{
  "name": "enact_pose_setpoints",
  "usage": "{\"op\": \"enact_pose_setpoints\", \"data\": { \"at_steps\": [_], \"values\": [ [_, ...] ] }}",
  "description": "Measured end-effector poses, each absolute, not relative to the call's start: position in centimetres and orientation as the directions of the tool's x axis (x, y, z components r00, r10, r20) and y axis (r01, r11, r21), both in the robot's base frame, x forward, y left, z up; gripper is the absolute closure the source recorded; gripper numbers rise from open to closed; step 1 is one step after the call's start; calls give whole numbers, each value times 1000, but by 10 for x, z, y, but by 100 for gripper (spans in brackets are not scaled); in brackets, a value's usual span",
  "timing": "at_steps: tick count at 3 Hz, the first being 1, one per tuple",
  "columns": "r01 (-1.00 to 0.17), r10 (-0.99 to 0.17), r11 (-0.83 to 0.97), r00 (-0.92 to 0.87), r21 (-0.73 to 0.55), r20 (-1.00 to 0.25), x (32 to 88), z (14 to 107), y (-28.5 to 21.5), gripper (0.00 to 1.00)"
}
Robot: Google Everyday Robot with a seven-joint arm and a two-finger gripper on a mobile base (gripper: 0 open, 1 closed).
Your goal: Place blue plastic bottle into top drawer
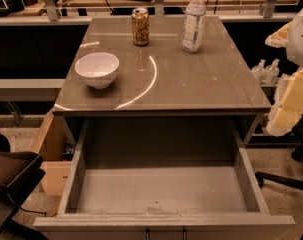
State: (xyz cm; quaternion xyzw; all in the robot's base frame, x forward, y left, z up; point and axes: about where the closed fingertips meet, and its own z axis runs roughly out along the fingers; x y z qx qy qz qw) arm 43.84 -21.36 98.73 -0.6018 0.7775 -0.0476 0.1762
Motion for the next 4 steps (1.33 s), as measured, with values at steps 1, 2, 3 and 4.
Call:
{"op": "enact_pose_setpoints", "data": {
  "at_steps": [1, 2, 3, 4],
  "values": [
    [-919, -952, 272, -214, -287, -217, 439, 987, -214, 0],
    [-895, -931, 311, -221, -319, -289, 476, 984, -212, 0],
    [-859, -852, 416, -253, -300, -457, 530, 956, -212, 0],
    [-832, -714, 505, -253, -231, -653, 566, 925, -204, 0]
  ]
}}
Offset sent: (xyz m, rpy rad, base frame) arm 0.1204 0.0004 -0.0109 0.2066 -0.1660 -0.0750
